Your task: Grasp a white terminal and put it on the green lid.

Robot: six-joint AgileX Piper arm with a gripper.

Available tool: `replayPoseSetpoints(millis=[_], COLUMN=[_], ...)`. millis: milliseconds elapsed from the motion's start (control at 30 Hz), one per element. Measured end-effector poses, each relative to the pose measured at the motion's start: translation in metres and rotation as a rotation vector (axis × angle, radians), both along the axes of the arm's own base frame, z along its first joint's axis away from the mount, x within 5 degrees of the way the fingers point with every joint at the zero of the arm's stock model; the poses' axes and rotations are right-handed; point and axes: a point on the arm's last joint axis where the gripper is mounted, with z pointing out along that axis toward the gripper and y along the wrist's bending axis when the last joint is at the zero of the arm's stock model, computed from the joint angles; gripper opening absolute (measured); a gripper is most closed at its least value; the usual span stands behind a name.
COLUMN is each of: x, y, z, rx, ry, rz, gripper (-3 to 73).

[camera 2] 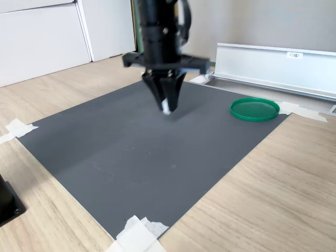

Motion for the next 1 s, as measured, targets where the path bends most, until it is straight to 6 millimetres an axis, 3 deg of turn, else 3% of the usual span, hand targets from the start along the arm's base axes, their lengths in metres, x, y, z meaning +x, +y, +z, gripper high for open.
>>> replayPoseSetpoints(millis=[233,467,700,1000], x=[0.043,0.080,0.100,0.104], y=[-0.030,-0.065,-0.078,-0.079], z=[0.011,0.001,-0.016,-0.030], rx=[-0.017,-0.025,-0.014,-0.005], ry=[-0.051,-0.084,-0.076,-0.037], rz=[-0.055,-0.106,-0.127,-0.114], gripper=[9.8,9.8,9.8,10.6])
